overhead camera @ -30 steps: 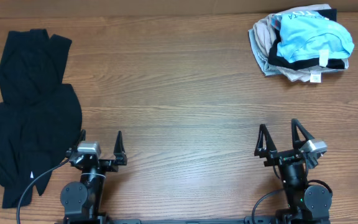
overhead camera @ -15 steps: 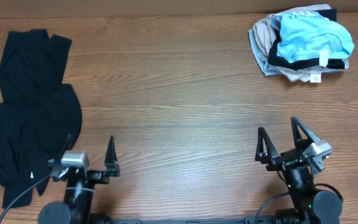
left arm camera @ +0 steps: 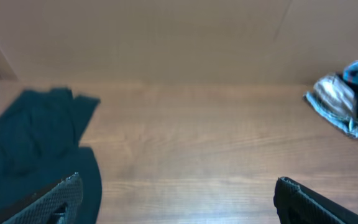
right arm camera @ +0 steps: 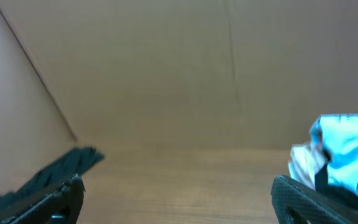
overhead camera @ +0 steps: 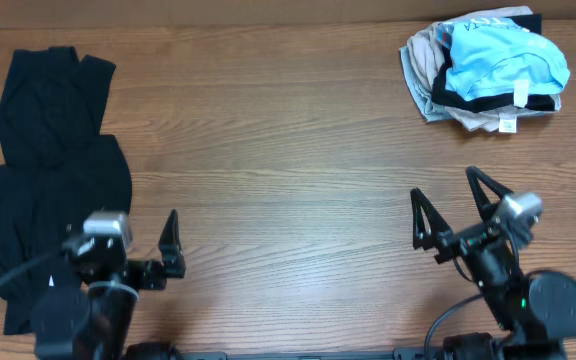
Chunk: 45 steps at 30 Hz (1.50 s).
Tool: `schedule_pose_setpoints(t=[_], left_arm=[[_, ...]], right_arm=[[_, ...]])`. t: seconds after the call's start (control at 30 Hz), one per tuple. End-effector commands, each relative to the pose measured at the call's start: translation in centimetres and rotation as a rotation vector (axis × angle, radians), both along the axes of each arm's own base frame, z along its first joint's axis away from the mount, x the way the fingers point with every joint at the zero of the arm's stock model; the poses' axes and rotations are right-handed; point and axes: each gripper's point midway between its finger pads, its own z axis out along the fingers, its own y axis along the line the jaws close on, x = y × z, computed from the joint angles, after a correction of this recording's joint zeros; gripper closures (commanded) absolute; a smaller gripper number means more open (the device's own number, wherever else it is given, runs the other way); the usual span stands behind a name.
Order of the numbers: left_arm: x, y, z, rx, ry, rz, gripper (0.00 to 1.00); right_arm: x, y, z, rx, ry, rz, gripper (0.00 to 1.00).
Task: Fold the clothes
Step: 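Move both grippers toward the black shirt on the left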
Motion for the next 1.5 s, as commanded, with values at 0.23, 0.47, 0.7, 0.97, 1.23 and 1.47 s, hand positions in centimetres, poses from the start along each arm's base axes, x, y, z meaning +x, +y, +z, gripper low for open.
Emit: schedule_pose_setpoints(t=[0.23,0.47,0.7,0.97,1.23,1.47], left_arm=[[3.7,0.3,-3.5,0.009,0.361,-0.024,0.0],[6.1,0.6,-9.3,-0.008,0.604,-0.022,0.0],[7.9,0.7,-15.5,-0.046,0.83,-0.017,0.0],[8.6,-0.8,-21.1,-0.183,1.02,-0.029,0.0],[9.8,-0.8,-21.1,-0.185,0.994,-0.035,0.0],[11.5,-0.2,-17.9,-0.156,0.951,-0.013,0.0]], right_arm=[[4.7,2.3,-0.7,-0.057,0.277,0.109,0.0],[8.1,4.4,-4.0,-0.033,0.417,0.225,0.0],[9.0,6.7,-7.8,0.011,0.547,0.375,0.0],[9.8,7.6,-9.8,0.031,0.598,0.431,0.0],[10.3,7.8,-11.0,0.032,0.626,0.434,0.01],[10.2,11.0,-10.5,-0.003,0.565,0.512,0.01]])
